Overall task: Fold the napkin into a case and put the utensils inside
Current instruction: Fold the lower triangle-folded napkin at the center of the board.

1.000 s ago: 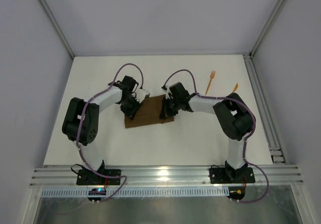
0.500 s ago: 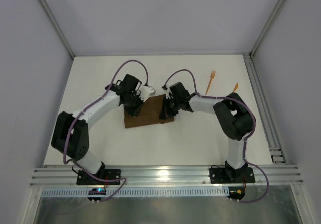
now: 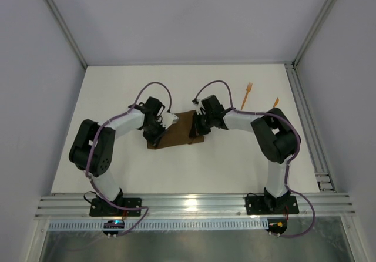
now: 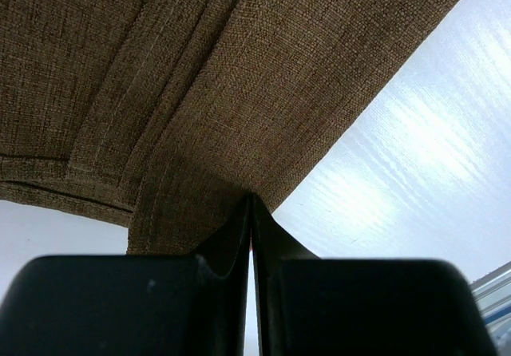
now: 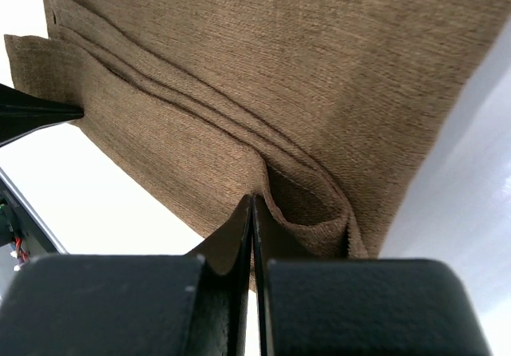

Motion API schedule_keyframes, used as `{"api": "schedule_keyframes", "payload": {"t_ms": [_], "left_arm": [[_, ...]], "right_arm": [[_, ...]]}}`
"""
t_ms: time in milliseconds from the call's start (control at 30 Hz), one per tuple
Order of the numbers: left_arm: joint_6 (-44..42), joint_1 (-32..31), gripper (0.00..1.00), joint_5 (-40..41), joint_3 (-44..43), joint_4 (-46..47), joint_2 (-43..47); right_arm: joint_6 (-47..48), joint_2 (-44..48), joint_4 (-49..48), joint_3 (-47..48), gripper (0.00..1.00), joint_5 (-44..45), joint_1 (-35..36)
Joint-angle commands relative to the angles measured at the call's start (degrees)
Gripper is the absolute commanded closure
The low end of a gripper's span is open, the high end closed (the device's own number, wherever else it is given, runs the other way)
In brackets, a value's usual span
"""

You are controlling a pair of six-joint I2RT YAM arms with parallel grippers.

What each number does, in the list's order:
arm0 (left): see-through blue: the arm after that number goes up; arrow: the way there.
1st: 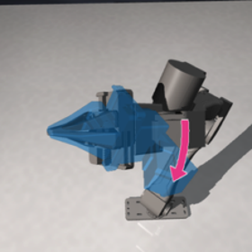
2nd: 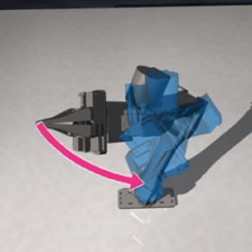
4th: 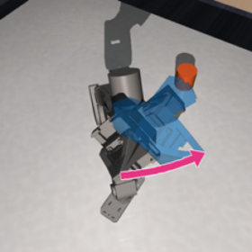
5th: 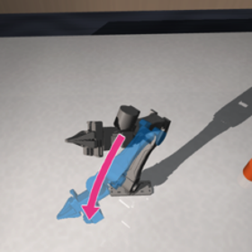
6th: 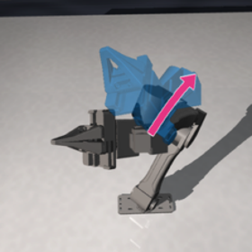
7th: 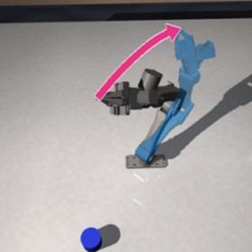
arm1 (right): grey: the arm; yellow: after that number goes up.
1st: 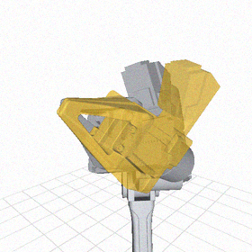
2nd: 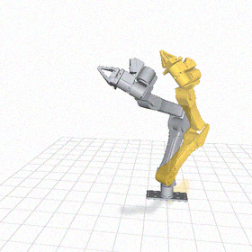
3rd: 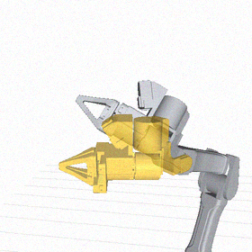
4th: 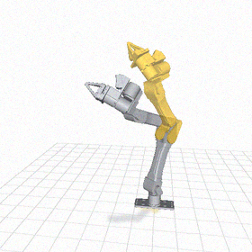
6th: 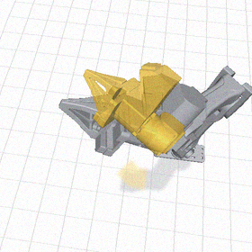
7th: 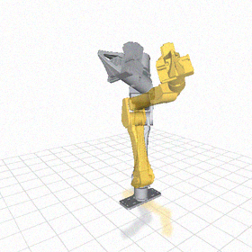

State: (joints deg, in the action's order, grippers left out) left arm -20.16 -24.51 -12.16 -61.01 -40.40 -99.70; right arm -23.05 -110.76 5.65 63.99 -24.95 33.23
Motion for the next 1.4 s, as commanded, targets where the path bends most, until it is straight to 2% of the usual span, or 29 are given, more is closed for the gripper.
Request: {"api": "schedule_keyframes", "payload": {"t_ms": [0, 100, 233, 367, 600, 733, 967, 1367], "left_arm": [[-0.9, 1.5, 0.98, -2.5, 1.8, 2.4, -3.5], [-1.0, 1.8, 0.98, -4.5, 1.6, 2.2, -3.4], [-1.3, 3.1, 0.98, -8.0, 0.9, 1.3, -2.7], [-1.2, 3.5, 0.97, -9.3, 0.8, 1.1, -1.9], [-1.8, 4.5, 0.96, -12.1, 0.5, 0.7, -0.7], [-2.3, 5.3, 0.92, -13.1, 0.2, 0.0, -0.3], [-4.9, 9.7, 0.80, -15.0, 1.2, -1.5, 2.2], [-7.3, 18.0, 0.75, -21.9, 2.3, -3.2, 2.4]], "right_arm": [[3.0, 0.7, 4.2, 0.3, 0.97, 3.9, -1.2], [3.5, 1.9, 4.5, 1.6, 0.97, 3.0, -1.2], [2.5, 6.2, 3.3, 2.7, 0.97, 3.1, 1.8], [-1.5, 5.4, 0.1, 2.4, 0.97, 0.4, 6.0], [-7.1, -1.3, -7.2, 1.5, 0.97, -2.4, 6.0], [-7.4, -4.3, -6.9, 1.6, 0.97, -2.0, 4.8], [-8.9, -4.7, -9.4, -3.6, 0.97, -3.5, 1.0], [-8.0, -4.4, -8.6, -3.7, 0.97, -3.4, 1.0]]}}
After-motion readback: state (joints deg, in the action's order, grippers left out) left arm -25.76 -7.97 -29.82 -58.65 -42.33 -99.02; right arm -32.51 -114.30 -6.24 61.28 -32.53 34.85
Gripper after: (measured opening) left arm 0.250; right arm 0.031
